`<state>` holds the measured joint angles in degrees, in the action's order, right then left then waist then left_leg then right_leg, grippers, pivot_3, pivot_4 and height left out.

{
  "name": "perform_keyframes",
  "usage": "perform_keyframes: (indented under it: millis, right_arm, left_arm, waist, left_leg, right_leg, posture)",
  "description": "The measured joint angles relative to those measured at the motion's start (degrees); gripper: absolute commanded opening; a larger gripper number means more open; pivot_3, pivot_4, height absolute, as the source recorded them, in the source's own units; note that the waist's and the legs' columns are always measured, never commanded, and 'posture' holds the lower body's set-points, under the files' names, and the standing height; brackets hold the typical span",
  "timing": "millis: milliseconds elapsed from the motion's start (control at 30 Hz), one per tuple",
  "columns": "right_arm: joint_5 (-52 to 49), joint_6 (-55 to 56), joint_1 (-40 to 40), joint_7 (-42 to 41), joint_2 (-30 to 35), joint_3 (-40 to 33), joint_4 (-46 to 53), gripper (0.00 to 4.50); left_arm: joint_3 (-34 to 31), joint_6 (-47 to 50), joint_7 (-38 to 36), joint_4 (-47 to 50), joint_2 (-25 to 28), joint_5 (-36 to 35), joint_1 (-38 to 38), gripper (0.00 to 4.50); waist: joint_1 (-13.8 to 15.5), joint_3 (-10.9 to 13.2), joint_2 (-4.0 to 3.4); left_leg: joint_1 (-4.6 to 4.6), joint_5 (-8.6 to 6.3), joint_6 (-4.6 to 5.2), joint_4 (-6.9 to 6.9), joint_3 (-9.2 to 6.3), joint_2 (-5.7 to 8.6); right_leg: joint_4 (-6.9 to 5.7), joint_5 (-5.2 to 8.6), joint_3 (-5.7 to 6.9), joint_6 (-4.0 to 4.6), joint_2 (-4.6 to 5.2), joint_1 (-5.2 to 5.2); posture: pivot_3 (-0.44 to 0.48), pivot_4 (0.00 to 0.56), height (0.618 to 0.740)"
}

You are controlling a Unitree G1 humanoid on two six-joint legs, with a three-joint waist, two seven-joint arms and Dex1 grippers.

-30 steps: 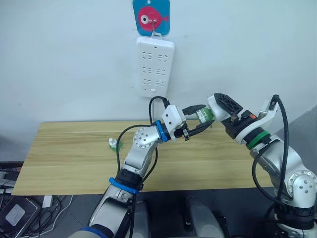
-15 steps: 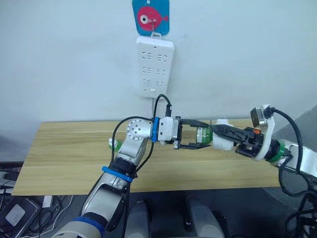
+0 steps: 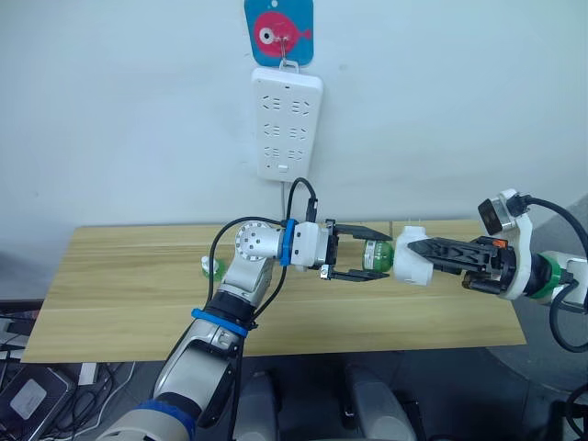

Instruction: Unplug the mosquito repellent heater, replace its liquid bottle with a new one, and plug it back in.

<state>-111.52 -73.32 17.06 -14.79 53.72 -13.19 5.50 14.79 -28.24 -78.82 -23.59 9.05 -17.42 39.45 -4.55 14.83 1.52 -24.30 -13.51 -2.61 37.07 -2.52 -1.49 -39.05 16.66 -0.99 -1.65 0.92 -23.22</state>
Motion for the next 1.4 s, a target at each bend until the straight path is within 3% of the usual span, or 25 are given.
perform_keyframes:
  millis: [367, 567, 833, 900, 1000, 1100, 1167, 1233, 1400]
  right_arm:
    - [0.03, 1.30, 1.52, 3.54, -2.66, 1.92, 0.71, 4.43]
    - [0.04, 0.99, 2.15, 5.18, -2.81, 1.98, -0.23, 3.19]
    - [0.07, 1.09, 2.09, 5.10, -2.77, 1.97, -0.23, 3.19]
    - [0.08, 1.11, 2.09, 4.72, -1.35, 1.98, -0.03, 3.19]
    - [0.08, 1.22, 2.39, 3.27, 1.87, 1.88, 1.12, 3.19]
    - [0.04, 1.00, 2.43, 0.62, 2.75, 2.97, 2.62, 3.19]
    - [-0.04, 1.21, 2.75, -0.37, 3.07, 3.34, 3.83, 3.19]
    - [0.01, 1.81, 3.22, -0.30, 3.10, 3.89, 3.81, 3.19]
    - [0.09, 2.05, 3.21, -0.08, 3.12, 4.94, 3.17, 3.19]
  left_arm:
    - [-0.20, -0.03, 1.91, -0.85, -0.42, 0.68, 0.28, 2.26]
    - [-0.20, -0.12, 2.07, -0.85, -0.69, 0.81, 0.28, 2.26]
    - [-0.18, 3.04, 2.23, 0.42, -0.42, 0.72, 0.27, 2.26]
    - [0.24, 12.28, 2.89, 3.40, 0.06, -0.95, 0.21, 2.26]
    - [0.96, 45.92, 6.41, 11.57, 2.64, -12.13, 1.03, 2.26]
    - [-1.76, 80.55, 10.48, 13.14, 5.83, -26.11, 5.75, 2.26]
    - [-4.45, 94.15, 12.45, 10.11, 5.95, -31.50, 8.48, 2.26]
    - [-6.82, 101.69, 14.33, 5.37, 4.90, -33.99, 10.22, 2.26]
    - [-9.30, 103.13, 15.72, 1.52, 5.59, -33.20, 10.47, 3.89]
  waist:
    - [0.04, 0.00, 0.00]
    - [0.08, 0.00, 0.00]
    - [0.22, 0.00, 0.00]
    - [0.19, 0.02, -0.02]
    - [-0.12, 0.02, -0.03]
    - [-0.27, 0.02, -0.03]
    - [-0.28, 0.02, -0.03]
    - [-0.26, 0.03, -0.02]
    - [-0.18, 0.03, -0.02]
  left_leg:
    - [0.01, 0.00, 0.00, 0.00, 0.00, 0.00]
    - [-0.01, 0.00, 0.00, 0.00, -0.01, -0.01]
    - [-0.01, 0.00, 0.00, 0.00, -0.02, -0.02]
    - [-0.02, 0.00, 0.00, 0.01, -0.04, -0.03]
    - [-0.06, 0.00, 0.00, 0.03, -0.20, -0.12]
    - [-0.04, 0.01, 0.01, 0.05, -0.27, -0.06]
    - [-0.03, 0.01, 0.01, 0.05, -0.26, -0.04]
    - [-0.04, 0.01, 0.01, 0.05, -0.24, -0.02]
    - [-0.03, 0.02, -0.01, 0.03, -0.20, -0.07]
  right_leg:
    - [-0.01, 0.00, 0.00, -0.01, -0.01, 0.00]
    - [0.01, 0.00, 0.00, -0.01, 0.01, 0.00]
    - [0.00, 0.00, 0.00, -0.01, 0.01, 0.00]
    - [-0.01, 0.00, 0.00, -0.01, 0.02, 0.00]
    - [-0.01, 0.00, 0.09, -0.02, 0.03, 0.00]
    - [-0.05, 0.02, 0.16, -0.04, -0.10, 0.00]
    - [-0.04, 0.02, 0.16, -0.05, -0.14, 0.00]
    - [-0.01, 0.02, 0.17, -0.05, -0.16, 0.00]
    - [-0.01, 0.01, 0.12, -0.02, -0.15, -0.02]
  posture:
    - [-0.134, 0.260, 0.740]
    - [-0.132, 0.262, 0.740]
    - [-0.129, 0.262, 0.740]
    - [-0.123, 0.253, 0.740]
    - [-0.120, 0.250, 0.740]
    - [-0.125, 0.251, 0.740]
    - [-0.129, 0.253, 0.740]
    - [-0.129, 0.253, 0.740]
    - [-0.148, 0.262, 0.740]
